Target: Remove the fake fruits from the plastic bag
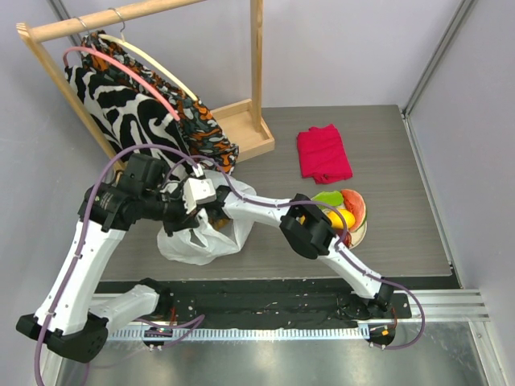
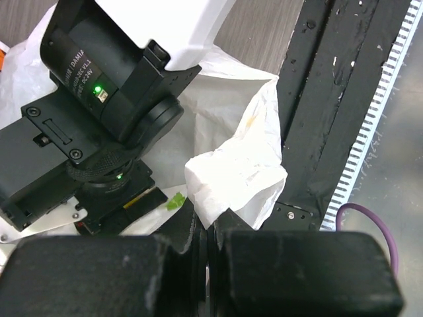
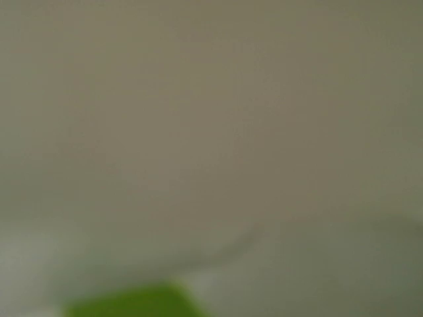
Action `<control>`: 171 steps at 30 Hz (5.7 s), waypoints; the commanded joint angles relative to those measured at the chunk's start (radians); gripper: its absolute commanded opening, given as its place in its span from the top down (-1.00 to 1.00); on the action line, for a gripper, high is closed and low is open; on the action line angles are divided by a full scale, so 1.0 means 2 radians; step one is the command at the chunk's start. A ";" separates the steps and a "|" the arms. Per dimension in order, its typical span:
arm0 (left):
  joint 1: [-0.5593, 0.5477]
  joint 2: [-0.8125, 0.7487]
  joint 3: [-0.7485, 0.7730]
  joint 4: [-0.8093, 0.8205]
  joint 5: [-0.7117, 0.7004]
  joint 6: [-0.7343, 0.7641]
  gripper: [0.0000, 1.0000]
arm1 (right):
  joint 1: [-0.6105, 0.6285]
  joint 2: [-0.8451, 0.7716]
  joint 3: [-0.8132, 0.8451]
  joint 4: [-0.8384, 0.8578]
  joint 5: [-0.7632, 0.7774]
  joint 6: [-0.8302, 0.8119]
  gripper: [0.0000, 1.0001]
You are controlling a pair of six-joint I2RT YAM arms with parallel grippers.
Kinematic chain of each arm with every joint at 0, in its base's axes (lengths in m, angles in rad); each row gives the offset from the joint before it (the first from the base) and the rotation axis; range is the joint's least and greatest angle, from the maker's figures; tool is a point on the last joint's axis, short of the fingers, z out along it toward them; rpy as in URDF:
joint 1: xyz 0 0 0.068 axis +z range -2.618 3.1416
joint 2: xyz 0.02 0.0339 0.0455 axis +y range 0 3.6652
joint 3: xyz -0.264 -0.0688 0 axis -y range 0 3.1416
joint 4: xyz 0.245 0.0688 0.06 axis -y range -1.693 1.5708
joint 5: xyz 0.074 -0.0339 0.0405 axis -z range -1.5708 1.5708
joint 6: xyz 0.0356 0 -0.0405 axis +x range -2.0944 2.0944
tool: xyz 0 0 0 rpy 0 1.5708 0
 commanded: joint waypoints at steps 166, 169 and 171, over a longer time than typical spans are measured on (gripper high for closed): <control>0.036 -0.147 -0.129 -0.130 0.009 0.182 1.00 | 0.038 -0.265 -0.329 0.116 0.193 -0.541 -0.48; 0.036 -0.160 -0.137 -0.139 0.014 0.199 1.00 | 0.043 -0.247 -0.309 0.110 0.199 -0.542 -0.53; 0.036 -0.164 -0.141 -0.151 0.016 0.208 1.00 | 0.046 -0.234 -0.293 0.109 0.202 -0.542 -0.55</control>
